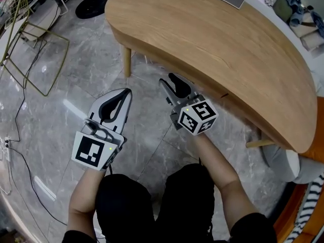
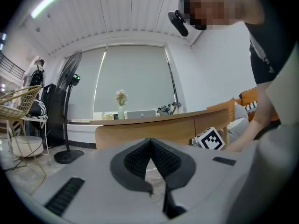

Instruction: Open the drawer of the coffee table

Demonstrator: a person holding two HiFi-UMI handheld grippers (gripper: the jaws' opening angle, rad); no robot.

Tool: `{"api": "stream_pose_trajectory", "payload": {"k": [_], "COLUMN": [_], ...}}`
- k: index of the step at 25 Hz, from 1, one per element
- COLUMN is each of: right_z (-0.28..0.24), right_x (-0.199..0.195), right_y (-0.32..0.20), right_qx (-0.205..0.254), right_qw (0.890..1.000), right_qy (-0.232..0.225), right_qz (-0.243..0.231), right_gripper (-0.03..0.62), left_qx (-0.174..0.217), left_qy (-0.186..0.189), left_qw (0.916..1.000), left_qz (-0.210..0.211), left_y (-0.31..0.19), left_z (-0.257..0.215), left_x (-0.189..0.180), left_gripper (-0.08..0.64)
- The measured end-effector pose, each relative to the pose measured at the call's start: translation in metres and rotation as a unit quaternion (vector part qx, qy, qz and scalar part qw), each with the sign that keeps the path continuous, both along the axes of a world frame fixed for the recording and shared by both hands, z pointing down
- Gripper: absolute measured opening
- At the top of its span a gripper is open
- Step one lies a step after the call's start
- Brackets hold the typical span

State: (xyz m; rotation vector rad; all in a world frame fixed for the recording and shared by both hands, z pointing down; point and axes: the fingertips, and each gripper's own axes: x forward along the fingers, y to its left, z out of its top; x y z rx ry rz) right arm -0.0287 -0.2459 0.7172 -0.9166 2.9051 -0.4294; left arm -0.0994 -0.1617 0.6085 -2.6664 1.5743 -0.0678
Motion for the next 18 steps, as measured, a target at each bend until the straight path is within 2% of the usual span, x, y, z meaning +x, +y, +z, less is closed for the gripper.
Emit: {"api": "stream_pose_trajectory", "payload": {"k": [5, 12, 18], "right_z": [-0.001, -0.013, -0.015], "right_x": [-0.002, 0.001, -0.001], "right_y": [-0.016, -0.033, -0.036], "right_qx": [-0.018, -0.047, -0.053], "right_qw": [0.999, 0.989, 0.984], "right_qy": [-0.038, -0.133, -0.164], "right_qz": [0.017, 0.044, 0.043], "right_gripper": [0.213, 0.218, 0.218], "left_qx": [0.007, -0.011, -0.019], "left_qy": [0.002, -0.007, -0.008], "left_qw": [1.0000, 0.9999, 0.9998], "left_qz": [-0.003, -0.004, -0.007], "left_y": [0.001, 0.006, 0.009], "left_z": [-0.002, 0.006, 0.008], "left_x": [-0.007, -0.014, -0.020], "left_gripper": [0.008, 0.008, 0.008]}}
